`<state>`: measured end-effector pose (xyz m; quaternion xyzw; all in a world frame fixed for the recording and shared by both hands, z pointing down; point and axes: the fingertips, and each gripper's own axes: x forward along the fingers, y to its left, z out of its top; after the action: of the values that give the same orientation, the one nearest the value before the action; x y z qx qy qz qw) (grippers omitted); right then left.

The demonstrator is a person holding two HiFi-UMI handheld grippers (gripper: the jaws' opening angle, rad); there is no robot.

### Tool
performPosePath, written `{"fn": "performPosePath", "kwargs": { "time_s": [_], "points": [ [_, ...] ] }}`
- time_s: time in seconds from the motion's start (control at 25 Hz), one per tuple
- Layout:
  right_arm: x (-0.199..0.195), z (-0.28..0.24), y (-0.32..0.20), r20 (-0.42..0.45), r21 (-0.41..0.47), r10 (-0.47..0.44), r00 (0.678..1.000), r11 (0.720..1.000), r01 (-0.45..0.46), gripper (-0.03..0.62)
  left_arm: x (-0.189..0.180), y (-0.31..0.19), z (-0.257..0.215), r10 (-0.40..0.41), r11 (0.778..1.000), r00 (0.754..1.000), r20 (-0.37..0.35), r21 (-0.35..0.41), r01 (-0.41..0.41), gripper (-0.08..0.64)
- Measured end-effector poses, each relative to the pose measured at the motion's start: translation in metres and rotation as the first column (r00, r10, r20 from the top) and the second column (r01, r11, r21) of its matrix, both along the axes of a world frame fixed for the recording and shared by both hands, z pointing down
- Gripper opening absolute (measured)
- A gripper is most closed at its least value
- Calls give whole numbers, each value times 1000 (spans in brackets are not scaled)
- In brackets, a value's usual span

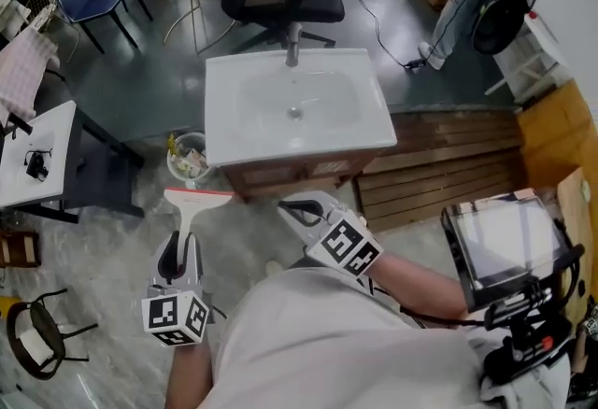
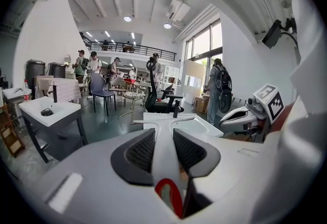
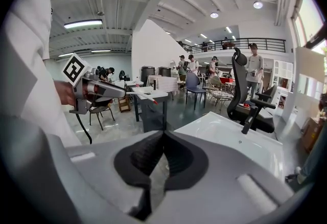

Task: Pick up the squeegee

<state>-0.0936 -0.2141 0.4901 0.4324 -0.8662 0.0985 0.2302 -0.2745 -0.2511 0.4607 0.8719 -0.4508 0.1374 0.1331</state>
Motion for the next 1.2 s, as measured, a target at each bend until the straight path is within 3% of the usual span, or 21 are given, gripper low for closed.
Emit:
{"fn": "performPosePath", "kwargs": {
  "time_s": [0.44, 0.68, 1.2],
  "points": [
    [2, -5, 3, -26, -6, -2, 1000, 1000, 1, 3, 7, -3, -4, 17, 1000, 1000, -19, -9, -17, 118],
    [23, 2, 6, -31, -19, 34, 999, 999, -35, 3, 27, -9, 2, 44, 999, 998, -32, -19, -45, 118],
    [44, 11, -9, -16, -54, 54, 998, 997, -55, 2, 46, -32, 11, 38, 998, 999, -10, -53, -39, 118]
  ]
}}
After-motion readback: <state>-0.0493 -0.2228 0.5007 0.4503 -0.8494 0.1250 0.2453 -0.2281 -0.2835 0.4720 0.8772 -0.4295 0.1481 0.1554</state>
